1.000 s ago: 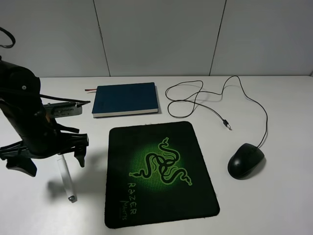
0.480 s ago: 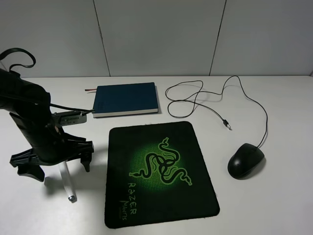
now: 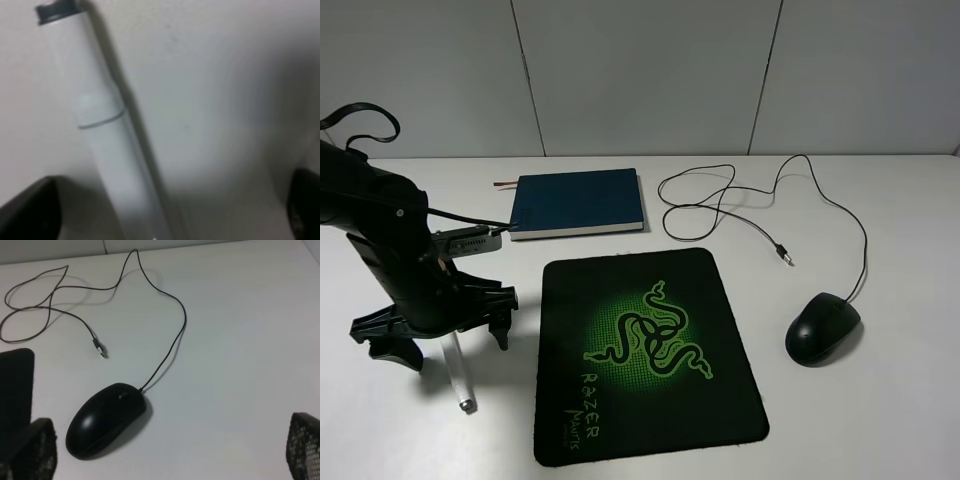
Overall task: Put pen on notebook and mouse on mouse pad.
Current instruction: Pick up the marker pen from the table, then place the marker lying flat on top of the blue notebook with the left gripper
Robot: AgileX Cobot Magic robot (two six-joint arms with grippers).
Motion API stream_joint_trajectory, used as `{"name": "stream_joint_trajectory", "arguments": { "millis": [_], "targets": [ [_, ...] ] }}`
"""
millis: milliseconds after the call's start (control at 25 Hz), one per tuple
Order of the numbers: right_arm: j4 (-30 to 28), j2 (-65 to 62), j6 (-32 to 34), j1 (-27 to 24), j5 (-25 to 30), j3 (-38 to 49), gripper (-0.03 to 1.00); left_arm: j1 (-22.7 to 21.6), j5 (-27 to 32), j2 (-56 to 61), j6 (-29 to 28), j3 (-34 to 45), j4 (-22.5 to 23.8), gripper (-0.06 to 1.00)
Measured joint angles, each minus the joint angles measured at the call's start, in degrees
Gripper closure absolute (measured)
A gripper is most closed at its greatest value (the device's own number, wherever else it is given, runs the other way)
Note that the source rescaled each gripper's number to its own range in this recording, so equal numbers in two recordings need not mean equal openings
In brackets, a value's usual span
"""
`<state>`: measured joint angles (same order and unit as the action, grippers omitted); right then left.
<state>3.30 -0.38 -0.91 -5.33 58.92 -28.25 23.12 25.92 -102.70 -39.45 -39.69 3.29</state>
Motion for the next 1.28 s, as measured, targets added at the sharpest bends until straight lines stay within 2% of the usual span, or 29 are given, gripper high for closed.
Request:
{"name": "stream_joint_trajectory", "arguments": {
  "millis": [160, 360, 680, 1280],
  "targets": [
    [0.0, 0.0, 0.0, 0.0, 0.0, 0.0, -0.03, 0.1, -0.5, -0.2, 0.0, 0.0, 0.0, 0.31],
    [0.0, 0.0, 0.0, 0.0, 0.0, 0.0, -0.03, 0.1, -0.7, -0.2, 0.0, 0.0, 0.0, 0.5],
    [0.0, 0.0, 0.0, 0.0, 0.0, 0.0, -0.03, 0.1, -1.5, -0.2, 0.0, 0.0, 0.2, 0.93],
    [0.0, 0.0, 0.0, 0.0, 0.0, 0.0, -0.03, 0.1, -1.2, 1.0, -0.1, 0.4, 0.5, 0.94]
  ]
}}
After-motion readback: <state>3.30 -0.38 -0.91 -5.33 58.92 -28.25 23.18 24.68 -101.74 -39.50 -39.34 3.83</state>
